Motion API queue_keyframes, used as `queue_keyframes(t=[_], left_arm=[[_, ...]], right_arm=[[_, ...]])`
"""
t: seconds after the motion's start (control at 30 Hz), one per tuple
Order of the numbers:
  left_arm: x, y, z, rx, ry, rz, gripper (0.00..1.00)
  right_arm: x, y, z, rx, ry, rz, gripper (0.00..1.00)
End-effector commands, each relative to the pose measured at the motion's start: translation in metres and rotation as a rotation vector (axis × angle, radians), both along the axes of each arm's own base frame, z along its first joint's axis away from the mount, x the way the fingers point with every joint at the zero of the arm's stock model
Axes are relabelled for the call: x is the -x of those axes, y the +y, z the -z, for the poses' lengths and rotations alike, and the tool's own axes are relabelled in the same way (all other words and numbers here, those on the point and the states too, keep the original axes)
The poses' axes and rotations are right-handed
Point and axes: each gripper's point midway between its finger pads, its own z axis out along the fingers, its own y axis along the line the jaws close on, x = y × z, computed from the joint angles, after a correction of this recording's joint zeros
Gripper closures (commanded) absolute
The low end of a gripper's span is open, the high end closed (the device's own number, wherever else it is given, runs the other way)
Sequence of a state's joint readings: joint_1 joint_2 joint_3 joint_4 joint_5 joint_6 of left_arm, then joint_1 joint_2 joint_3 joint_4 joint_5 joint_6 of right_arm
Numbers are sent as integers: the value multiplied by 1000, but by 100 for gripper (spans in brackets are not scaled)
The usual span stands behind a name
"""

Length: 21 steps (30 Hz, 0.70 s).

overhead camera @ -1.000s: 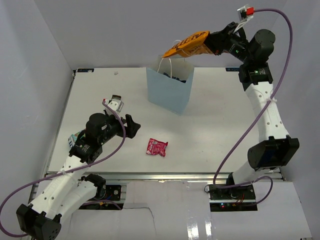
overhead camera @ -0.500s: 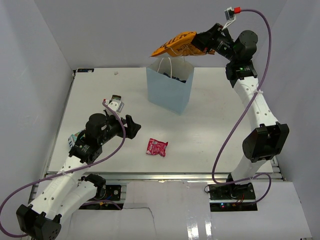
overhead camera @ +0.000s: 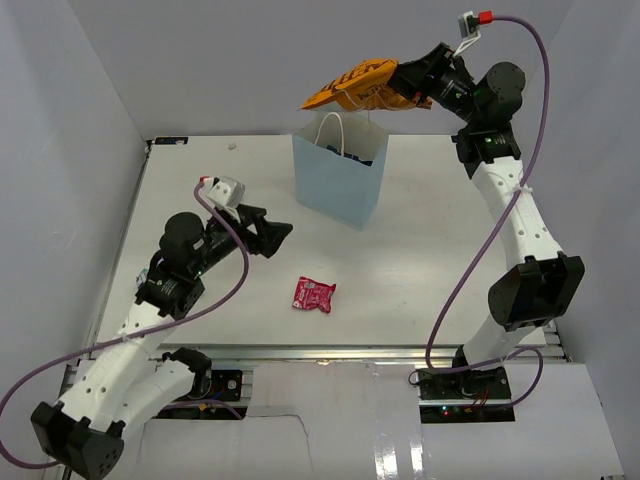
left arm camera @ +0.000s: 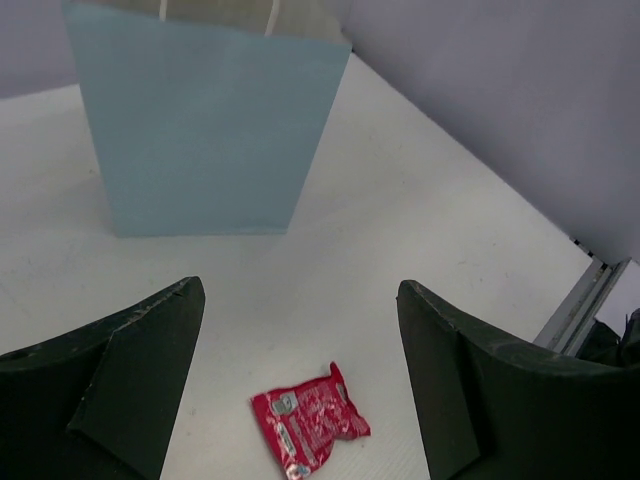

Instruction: Place the snacks into the paper bag

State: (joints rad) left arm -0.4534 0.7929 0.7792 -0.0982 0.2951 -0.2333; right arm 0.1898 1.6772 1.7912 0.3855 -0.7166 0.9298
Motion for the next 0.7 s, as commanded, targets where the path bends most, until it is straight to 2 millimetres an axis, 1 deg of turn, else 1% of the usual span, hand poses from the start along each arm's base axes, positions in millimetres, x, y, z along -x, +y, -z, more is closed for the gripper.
queue_keyframes(t=[0.0,0.03,0.07,0.1,0.13,0.17,0.2,0.23,0.27,0.3,0.33,0.37,0.4,0.43,0.47,0.5,0.57,0.6,0.63,0.67], left_arm=[[-15,-18,-73,74,-167,68,12],[-26,-26,-71,67,-158,81,12],[-31,-30,-77,70,-170,90,12],[-40,-37,-88,77,-199,105,12],[-37,-38,-102,91,-237,117,12],[-45,-45,-98,84,-230,134,12],[-48,-47,-114,91,-267,144,12],[-51,-50,-121,91,-285,154,12],[-62,-56,-117,81,-274,157,12],[-65,-57,-131,83,-318,160,12],[-67,-60,-134,81,-332,173,12],[-74,-65,-131,76,-331,181,12],[-72,-68,-140,83,-372,206,12],[-73,-71,-142,86,-385,220,12],[-77,-75,-139,86,-385,234,13],[-76,-78,-149,98,-415,247,13],[-76,-83,-153,111,-426,278,13],[-80,-87,-153,116,-430,285,13],[-81,-88,-161,129,-438,286,13],[-81,-90,-164,135,-444,292,13]], right_arm=[[43,-15,-54,-56,-147,11,92],[43,-16,-53,-55,-141,15,92],[45,-19,-55,-56,-147,23,92],[46,-20,-53,-56,-142,23,92],[47,-21,-55,-58,-147,28,92],[48,-21,-53,-57,-141,27,92],[50,-21,-54,-62,-142,24,92],[51,-22,-54,-66,-140,25,92],[51,-22,-54,-71,-137,23,92],[52,-22,-55,-74,-135,19,92],[53,-21,-55,-76,-134,17,92],[53,-21,-55,-80,-134,14,92],[53,-21,-54,-87,-126,7,92],[53,-20,-53,-91,-121,6,92],[53,-19,-52,-94,-118,1,92],[52,-19,-50,-95,-115,-3,92],[51,-14,-46,-95,-105,-11,92],[51,-13,-45,-95,-105,-15,92],[49,-10,-43,-95,-100,-20,92],[49,-8,-42,-93,-99,-23,92]])
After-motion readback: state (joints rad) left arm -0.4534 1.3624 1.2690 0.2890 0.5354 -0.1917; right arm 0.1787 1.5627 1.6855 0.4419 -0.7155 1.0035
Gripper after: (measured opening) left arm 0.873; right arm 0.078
